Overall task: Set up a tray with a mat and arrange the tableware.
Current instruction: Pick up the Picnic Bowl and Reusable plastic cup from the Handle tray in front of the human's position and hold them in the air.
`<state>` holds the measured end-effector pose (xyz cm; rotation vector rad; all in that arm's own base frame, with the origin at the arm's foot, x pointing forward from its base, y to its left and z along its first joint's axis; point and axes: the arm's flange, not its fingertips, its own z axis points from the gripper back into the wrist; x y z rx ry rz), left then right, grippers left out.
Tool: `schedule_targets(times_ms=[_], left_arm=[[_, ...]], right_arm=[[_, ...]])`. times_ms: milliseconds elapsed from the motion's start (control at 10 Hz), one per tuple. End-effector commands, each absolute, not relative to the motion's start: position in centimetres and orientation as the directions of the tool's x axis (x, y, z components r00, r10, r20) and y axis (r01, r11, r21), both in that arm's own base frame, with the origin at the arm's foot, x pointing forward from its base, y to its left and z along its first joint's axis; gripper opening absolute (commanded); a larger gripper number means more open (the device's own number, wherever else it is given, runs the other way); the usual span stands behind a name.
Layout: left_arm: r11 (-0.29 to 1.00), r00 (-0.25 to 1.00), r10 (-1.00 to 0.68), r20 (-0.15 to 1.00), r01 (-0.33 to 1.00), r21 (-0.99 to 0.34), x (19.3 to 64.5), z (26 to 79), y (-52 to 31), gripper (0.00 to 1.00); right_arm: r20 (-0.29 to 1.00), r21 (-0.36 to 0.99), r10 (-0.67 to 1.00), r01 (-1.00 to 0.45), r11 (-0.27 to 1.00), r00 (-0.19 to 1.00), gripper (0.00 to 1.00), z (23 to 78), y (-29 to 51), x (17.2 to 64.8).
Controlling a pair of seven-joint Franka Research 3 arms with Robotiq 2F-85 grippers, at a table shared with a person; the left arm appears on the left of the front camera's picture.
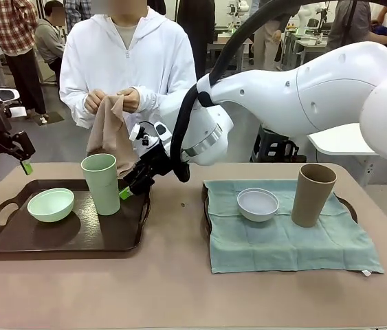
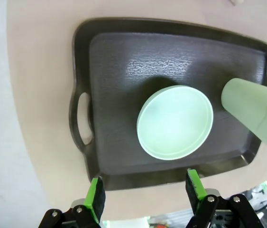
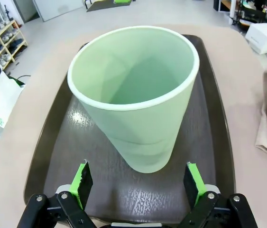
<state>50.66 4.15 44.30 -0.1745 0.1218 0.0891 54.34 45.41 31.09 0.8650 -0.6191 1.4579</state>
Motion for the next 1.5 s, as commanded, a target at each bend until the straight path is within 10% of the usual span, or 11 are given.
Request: schedule_targets(times_ms=[0, 1400], left_arm=[[0.984, 0.991, 0.063, -0.116, -0.081, -0.158, 50.8, 44.1, 3.7, 0.89], [0.991, 0.987, 0.053, -0.151, -0.071, -0.117, 51.6, 40.6, 2.0, 0.89]], right_arm=[[0.837, 0.080, 0.546, -0.995, -0.061, 0.034, 1.00, 30.7, 45.5, 54.7], [0.823, 0.148, 0.565, -0.983, -0.108, 0.062, 1.00, 29.3, 50.7, 56.2]])
